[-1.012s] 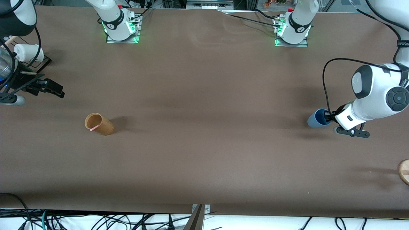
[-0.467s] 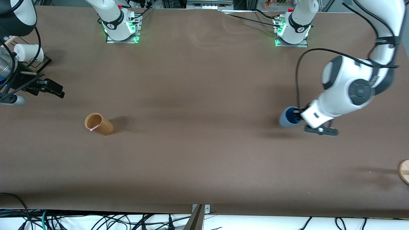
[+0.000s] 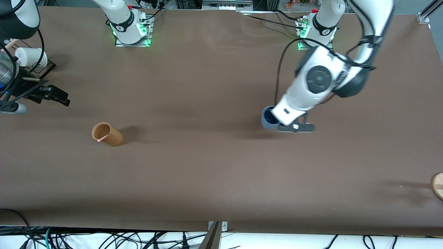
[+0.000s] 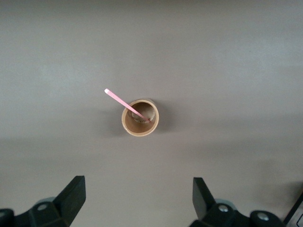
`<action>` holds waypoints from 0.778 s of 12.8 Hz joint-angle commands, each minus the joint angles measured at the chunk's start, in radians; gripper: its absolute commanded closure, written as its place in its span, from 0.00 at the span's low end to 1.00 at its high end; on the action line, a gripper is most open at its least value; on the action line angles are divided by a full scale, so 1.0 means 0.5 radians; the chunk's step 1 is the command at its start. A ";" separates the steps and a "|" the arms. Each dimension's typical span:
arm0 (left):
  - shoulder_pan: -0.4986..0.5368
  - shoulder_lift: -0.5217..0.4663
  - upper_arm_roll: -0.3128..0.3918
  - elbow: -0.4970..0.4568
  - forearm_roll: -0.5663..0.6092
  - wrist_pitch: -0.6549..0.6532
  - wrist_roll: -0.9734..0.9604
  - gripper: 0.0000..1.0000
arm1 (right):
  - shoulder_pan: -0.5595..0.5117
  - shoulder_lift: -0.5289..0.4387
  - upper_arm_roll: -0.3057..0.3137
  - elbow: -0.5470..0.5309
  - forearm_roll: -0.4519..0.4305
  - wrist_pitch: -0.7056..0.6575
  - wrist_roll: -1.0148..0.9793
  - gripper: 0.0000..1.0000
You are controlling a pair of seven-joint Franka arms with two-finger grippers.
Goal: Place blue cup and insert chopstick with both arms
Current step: 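Carry the blue cup with the left gripper toward the table middle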
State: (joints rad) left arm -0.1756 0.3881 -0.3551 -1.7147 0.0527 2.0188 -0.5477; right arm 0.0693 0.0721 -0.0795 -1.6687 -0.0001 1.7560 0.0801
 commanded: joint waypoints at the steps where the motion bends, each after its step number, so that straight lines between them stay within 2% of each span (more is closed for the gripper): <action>1: -0.218 0.183 0.041 0.244 -0.035 -0.046 -0.177 1.00 | -0.022 -0.025 0.018 -0.016 -0.006 0.001 -0.025 0.00; 5: -0.458 0.408 0.063 0.508 -0.035 -0.046 -0.460 1.00 | -0.022 -0.025 0.018 -0.016 -0.006 0.001 -0.025 0.00; 8: -0.682 0.561 0.207 0.689 -0.038 -0.040 -0.592 1.00 | -0.022 -0.025 0.018 -0.016 -0.006 0.001 -0.025 0.00; 10: -0.759 0.644 0.238 0.797 -0.038 -0.037 -0.659 1.00 | -0.022 -0.028 0.021 -0.016 -0.006 0.001 -0.022 0.00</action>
State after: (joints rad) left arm -0.5081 0.6495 -0.2668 -1.4173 0.0527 2.0201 -0.8466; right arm 0.0692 0.0721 -0.0794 -1.6687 -0.0001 1.7560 0.0799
